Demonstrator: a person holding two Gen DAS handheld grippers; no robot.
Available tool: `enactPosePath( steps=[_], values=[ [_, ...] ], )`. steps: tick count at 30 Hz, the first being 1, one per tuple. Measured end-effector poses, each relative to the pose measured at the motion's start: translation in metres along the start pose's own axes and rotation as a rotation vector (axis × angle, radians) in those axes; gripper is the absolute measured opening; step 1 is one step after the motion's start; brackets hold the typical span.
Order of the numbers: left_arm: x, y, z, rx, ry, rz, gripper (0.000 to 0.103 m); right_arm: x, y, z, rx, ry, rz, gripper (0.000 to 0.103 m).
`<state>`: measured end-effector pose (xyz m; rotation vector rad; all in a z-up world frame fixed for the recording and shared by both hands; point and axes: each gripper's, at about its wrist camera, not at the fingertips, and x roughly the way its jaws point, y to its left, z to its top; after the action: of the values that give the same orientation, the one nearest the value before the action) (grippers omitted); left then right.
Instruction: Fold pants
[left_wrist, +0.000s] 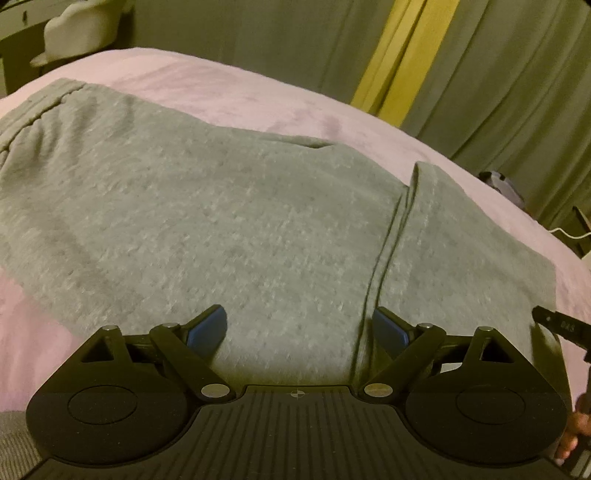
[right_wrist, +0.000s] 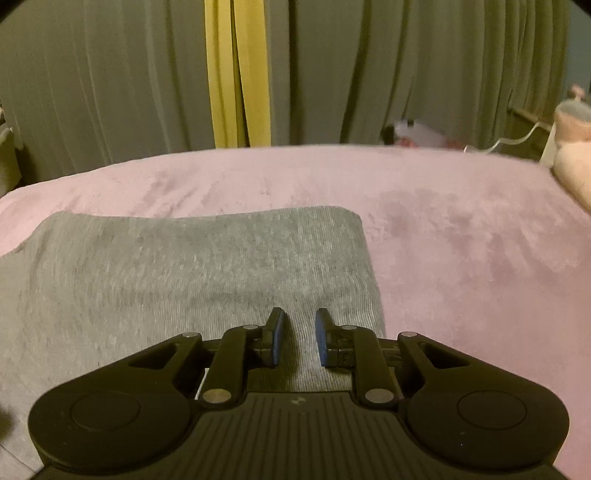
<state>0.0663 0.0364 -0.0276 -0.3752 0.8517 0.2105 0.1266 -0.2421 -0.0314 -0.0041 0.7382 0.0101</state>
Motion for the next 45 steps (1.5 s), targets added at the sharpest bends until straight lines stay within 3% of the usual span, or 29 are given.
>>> enactPosePath(
  steps=[6,14,19,23,27,31,34,37,40,43,45],
  values=[
    [0.001,0.0,0.001,0.009,-0.002,-0.004,0.094,-0.032,0.015,-0.012,0.008,0.03,0.079,0.02],
    [0.001,0.003,0.002,-0.004,-0.001,-0.014,0.094,-0.041,0.037,-0.033,-0.079,0.056,0.037,0.027],
    [-0.002,0.008,0.003,-0.038,-0.01,-0.018,0.094,-0.044,0.031,-0.035,-0.046,0.047,0.054,0.029],
    [-0.007,0.019,0.007,-0.098,-0.032,-0.023,0.094,-0.043,0.032,-0.037,-0.044,0.034,0.052,0.038],
    [-0.019,0.047,0.017,-0.239,-0.1,-0.032,0.095,-0.039,0.027,-0.037,-0.009,0.024,0.078,0.051],
    [-0.031,0.094,0.023,-0.468,-0.165,-0.091,0.095,-0.036,0.032,-0.038,-0.021,0.031,0.152,0.086],
    [-0.046,0.139,0.03,-0.597,-0.232,-0.119,0.095,-0.032,0.045,-0.042,-0.102,0.032,0.137,0.097],
    [-0.057,0.183,0.03,-0.657,-0.283,-0.087,0.095,-0.029,0.048,-0.043,-0.106,0.022,0.134,0.099],
    [-0.052,0.23,0.019,-0.76,-0.271,-0.08,0.095,-0.027,0.047,-0.043,-0.1,0.013,0.136,0.099],
    [-0.035,0.26,0.003,-0.945,-0.253,-0.229,0.096,-0.025,0.05,-0.045,-0.116,0.003,0.122,0.099],
    [-0.029,0.265,0.004,-0.969,-0.259,-0.259,0.096,-0.024,0.05,-0.045,-0.121,-0.002,0.119,0.099]
  ],
)
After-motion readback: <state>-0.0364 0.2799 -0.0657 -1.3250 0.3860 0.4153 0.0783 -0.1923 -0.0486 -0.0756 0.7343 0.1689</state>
